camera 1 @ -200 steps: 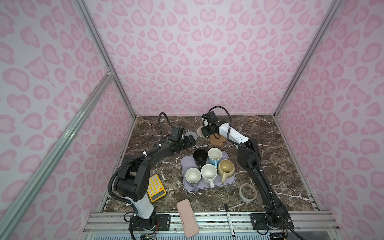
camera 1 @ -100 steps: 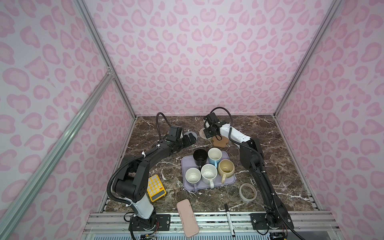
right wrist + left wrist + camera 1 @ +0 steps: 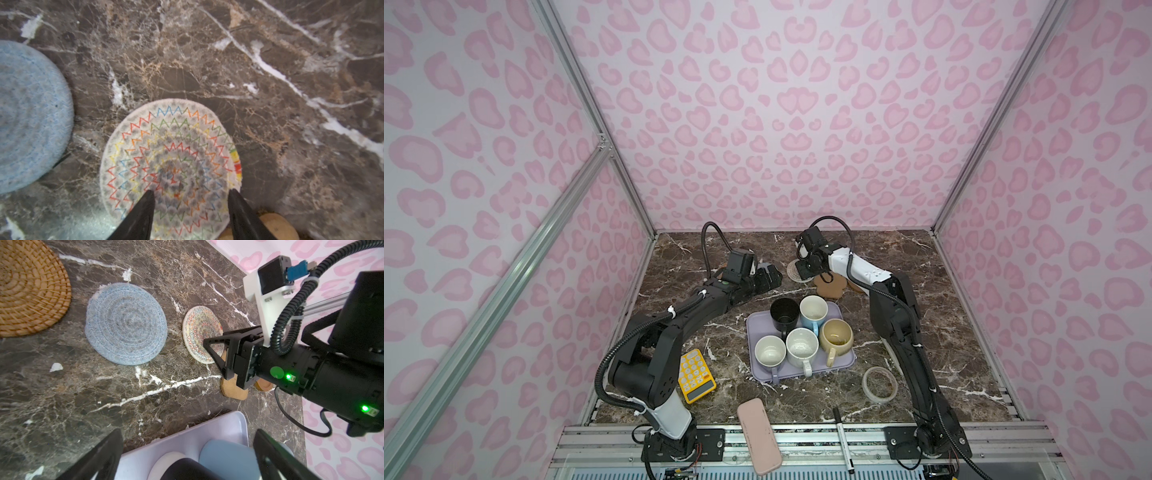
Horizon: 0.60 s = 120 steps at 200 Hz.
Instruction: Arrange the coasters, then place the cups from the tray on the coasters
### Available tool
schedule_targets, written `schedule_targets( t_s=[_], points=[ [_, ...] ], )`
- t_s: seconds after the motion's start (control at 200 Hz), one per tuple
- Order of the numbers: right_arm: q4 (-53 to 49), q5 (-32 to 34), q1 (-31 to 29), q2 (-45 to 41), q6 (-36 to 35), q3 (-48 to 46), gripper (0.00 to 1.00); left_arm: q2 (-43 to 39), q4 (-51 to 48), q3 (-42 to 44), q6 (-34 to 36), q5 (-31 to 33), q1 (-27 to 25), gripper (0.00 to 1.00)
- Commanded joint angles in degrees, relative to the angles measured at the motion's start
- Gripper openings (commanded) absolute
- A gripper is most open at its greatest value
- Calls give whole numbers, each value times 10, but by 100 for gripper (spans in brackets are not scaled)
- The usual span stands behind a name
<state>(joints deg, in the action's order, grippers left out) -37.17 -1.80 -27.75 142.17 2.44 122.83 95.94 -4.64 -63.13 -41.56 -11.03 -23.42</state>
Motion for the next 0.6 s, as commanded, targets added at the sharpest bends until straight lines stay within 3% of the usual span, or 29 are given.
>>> schedule_targets(
  t_s=[0.0, 0.175, 0.295, 0.45, 0.465, 0.49, 0.595],
  points=[
    [-30, -6, 1, 15, -2, 40, 60, 3, 1, -9, -5, 10, -2, 98],
    [-45, -2, 1, 15, 0, 73, 62, -12, -9, -3, -1, 23, -2, 98],
    [-36, 1, 2, -18, 16, 35, 65, -25, -12, -1, 4, 20, -4, 98],
    [32, -28, 15, -117, 63, -112, 83, -46, -15, -7, 25, 23, -16, 98],
    [39, -30, 17, -132, 68, -125, 93, -48, -17, -8, 27, 24, -18, 98],
    [48, -30, 19, -149, 77, -149, 98, -51, -20, -10, 31, 26, -20, 98],
    [64, -38, 33, -209, 114, -232, 99, -63, -39, -22, 42, 44, -34, 98]
  ],
)
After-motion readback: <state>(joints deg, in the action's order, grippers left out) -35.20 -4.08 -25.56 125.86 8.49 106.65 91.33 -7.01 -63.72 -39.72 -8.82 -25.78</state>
